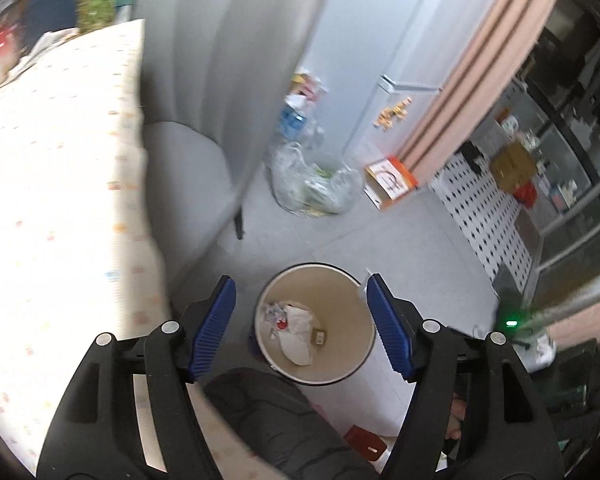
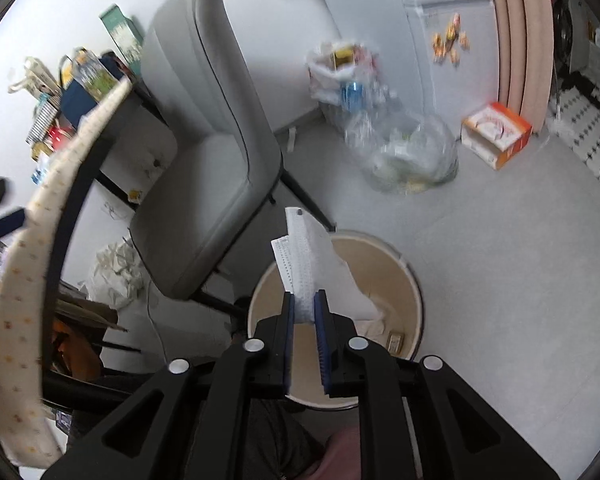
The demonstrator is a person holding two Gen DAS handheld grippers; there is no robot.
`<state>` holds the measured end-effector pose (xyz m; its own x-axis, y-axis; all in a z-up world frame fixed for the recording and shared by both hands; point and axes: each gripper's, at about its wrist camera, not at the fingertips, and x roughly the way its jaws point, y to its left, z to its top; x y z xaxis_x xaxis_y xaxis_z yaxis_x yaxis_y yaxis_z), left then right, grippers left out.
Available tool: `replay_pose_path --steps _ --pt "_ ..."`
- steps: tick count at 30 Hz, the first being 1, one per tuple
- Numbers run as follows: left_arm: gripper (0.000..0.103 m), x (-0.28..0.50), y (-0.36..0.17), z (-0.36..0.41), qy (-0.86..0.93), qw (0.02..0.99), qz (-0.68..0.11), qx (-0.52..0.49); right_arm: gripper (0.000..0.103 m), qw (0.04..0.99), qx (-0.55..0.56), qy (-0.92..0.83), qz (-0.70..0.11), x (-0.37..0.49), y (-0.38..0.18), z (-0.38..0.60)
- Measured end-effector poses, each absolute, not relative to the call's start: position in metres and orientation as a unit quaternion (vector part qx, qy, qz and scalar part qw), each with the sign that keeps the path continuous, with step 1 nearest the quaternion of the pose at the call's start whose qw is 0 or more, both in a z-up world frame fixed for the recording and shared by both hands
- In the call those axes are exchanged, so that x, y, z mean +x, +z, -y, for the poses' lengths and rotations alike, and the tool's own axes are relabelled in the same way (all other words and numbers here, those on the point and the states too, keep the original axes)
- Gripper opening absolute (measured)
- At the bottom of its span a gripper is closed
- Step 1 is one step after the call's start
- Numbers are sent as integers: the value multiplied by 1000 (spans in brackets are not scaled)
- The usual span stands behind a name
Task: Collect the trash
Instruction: 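Open the left tool to drop its tissue while the right tool releases its tissue into the bin, then move both tools back over the table trash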
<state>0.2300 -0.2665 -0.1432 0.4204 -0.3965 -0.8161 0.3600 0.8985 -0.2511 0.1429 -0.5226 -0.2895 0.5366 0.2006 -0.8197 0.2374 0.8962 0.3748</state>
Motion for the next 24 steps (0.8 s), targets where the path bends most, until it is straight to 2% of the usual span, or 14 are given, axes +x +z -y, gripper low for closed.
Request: replay_pose_path --steps 1,2,9,19,24 --pt "68 231 -142 258 -218 844 -489 -21 57 839 232 -10 -491 145 -296 521" --pt "68 231 -141 252 -214 845 -489 -24 66 834 241 -9 -496 145 -302 519" --pt "68 232 -135 208 -191 852 -484 -50 65 827 271 -20 -493 136 -306 532" --pt "70 222 -119 185 -180 864 -466 -53 65 841 277 -32 -464 125 -272 557" --pt "75 215 -108 168 -165 876 -449 -59 73 856 271 -21 -439 125 -240 547"
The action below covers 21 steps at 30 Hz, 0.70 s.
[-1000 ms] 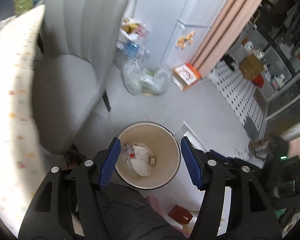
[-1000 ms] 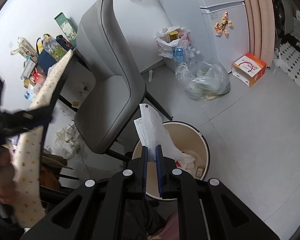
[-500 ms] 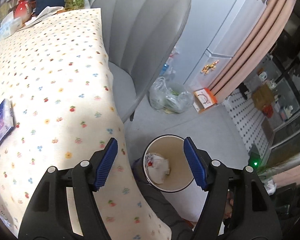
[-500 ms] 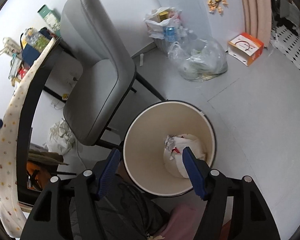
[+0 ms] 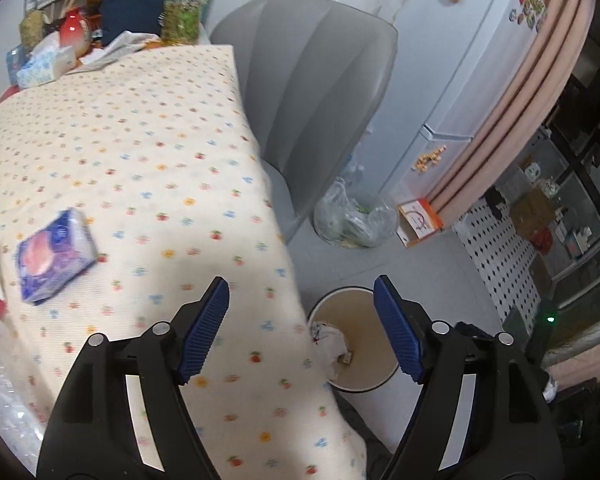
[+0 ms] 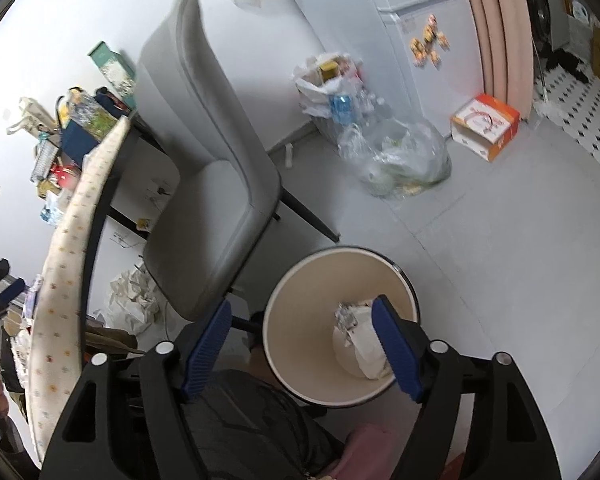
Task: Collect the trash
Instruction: 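Move both tools back over the table trash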
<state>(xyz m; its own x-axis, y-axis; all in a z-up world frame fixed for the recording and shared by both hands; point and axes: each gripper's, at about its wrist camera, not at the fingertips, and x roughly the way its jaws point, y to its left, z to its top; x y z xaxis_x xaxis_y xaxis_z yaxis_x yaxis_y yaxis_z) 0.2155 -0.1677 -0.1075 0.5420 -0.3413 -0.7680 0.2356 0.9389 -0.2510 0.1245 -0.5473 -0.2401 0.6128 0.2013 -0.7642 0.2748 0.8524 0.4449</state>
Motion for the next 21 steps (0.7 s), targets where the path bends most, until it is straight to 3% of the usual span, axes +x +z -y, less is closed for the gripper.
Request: replay_pose_path --steps 11,21 --pt "88 198 -93 98 -108 894 -427 -80 95 885 232 17 -403 126 -179 503" --pt "90 169 -74 28 -58 911 -393 -110 95 894 206 66 -392 130 -139 453"
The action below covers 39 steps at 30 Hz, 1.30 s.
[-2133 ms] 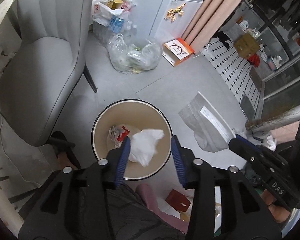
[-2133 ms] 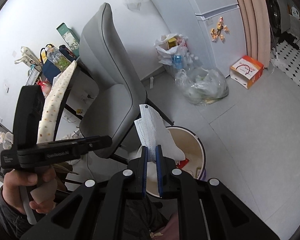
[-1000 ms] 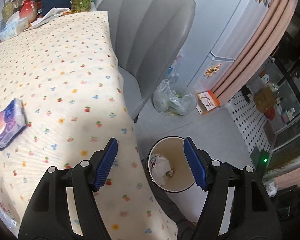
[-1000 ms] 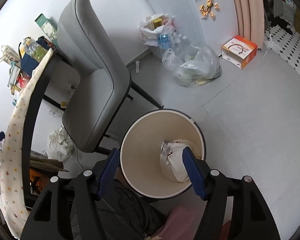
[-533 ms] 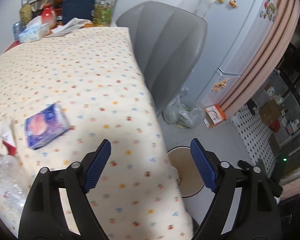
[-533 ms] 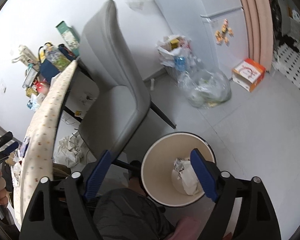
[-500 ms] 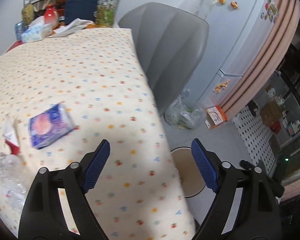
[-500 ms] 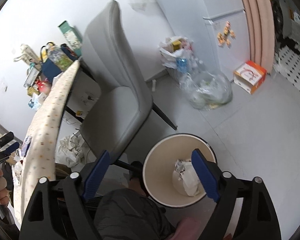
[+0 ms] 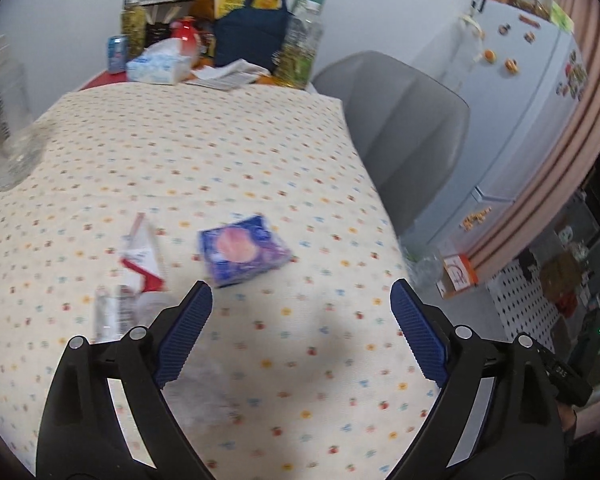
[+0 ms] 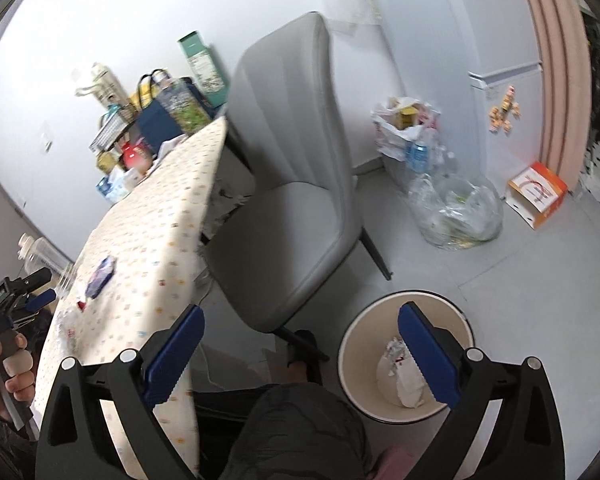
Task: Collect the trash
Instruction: 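Move both tools back over the table trash, then grasp the white blister pack with the left tool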
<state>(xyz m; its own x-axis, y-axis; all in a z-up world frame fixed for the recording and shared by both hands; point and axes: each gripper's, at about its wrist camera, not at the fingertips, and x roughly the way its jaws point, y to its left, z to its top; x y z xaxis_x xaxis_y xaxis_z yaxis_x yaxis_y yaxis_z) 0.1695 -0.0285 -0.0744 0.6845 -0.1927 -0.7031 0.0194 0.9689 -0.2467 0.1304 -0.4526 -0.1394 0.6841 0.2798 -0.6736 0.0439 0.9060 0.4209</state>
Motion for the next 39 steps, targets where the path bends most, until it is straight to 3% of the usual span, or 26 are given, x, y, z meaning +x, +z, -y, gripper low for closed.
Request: replay_pose_path --steps 10,20,27,30,32,34,37,39 --pt "90 148 -70 -42 -16 915 -372 -154 95 897 164 130 -389 140 -110 378" --pt "90 142 -117 -48 -11 893 -418 -169 95 893 133 172 -395 148 -98 324" --pt "89 137 -120 -60 -5 896 -405 -184 95 888 120 186 -402 153 -98 305" --pt "78 138 -120 -72 4 895 -397 -204 95 887 117 189 -404 155 -99 300" --pt "64 142 -124 -81 8 888 -401 -224 95 886 116 190 -406 156 -100 296" --pt "61 145 -127 -87 6 885 -396 -244 95 885 115 192 -408 157 -101 293" --pt "42 149 -131 -95 15 879 -397 -263 95 885 112 195 -407 159 -99 288" --pt "40 151 -135 -100 13 874 -397 -280 95 886 109 196 -406 159 -97 286"
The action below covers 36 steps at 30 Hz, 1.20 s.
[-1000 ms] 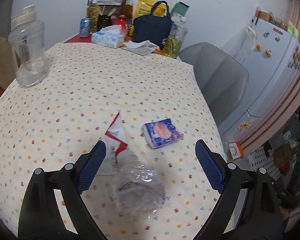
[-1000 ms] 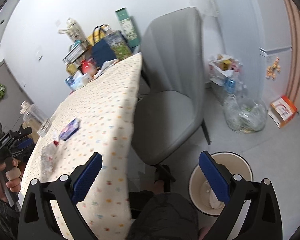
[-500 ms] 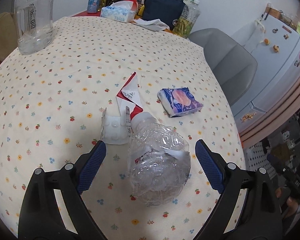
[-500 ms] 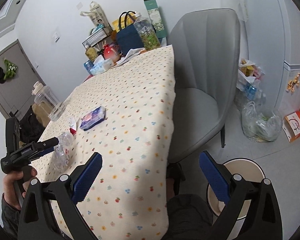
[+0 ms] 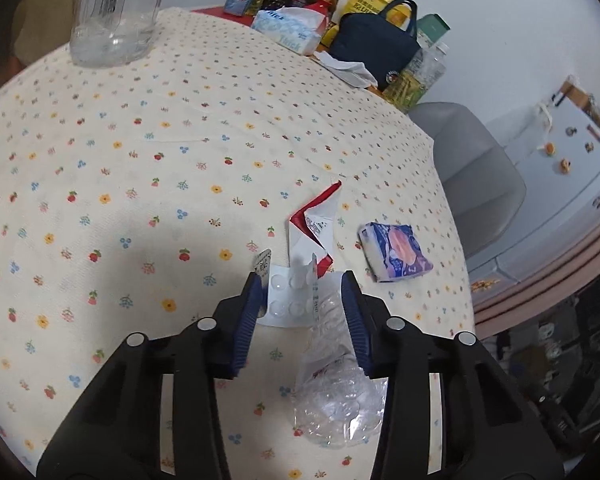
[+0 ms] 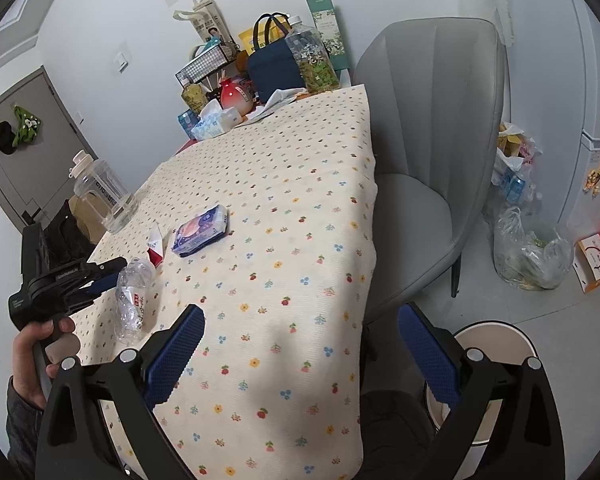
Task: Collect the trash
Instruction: 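Grasp the white blister pack with the left tool, then grasp the blue wet-wipe packet with the right tool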
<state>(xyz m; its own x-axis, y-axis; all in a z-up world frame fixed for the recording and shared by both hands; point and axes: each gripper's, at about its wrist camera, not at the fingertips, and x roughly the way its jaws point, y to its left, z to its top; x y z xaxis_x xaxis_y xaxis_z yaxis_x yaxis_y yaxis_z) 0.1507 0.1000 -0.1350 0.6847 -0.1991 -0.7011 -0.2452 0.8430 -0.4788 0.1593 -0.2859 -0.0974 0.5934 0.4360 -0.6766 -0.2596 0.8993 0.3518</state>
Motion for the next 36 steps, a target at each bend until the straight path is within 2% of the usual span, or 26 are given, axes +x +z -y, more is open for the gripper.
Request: replay_pose_path --steps 6,11,13,22,36 --pt "39 159 -149 -105 16 861 -413 -298 95 886 104 199 -406 162 -95 281" --pt "23 158 -149 -107 10 862 -412 -296 95 883 94 215 -407 168 -91 267" --pt "22 156 -147 -110 10 861 -412 -298 95 880 85 227 -409 174 -89 256" --pt "22 136 -130 -136 28 870 -385 -308 94 865 39 274 -419 204 -85 192" --pt "23 102 -129 -182 74 867 -364 -333 95 840 -21 282 -464 268 -119 109"
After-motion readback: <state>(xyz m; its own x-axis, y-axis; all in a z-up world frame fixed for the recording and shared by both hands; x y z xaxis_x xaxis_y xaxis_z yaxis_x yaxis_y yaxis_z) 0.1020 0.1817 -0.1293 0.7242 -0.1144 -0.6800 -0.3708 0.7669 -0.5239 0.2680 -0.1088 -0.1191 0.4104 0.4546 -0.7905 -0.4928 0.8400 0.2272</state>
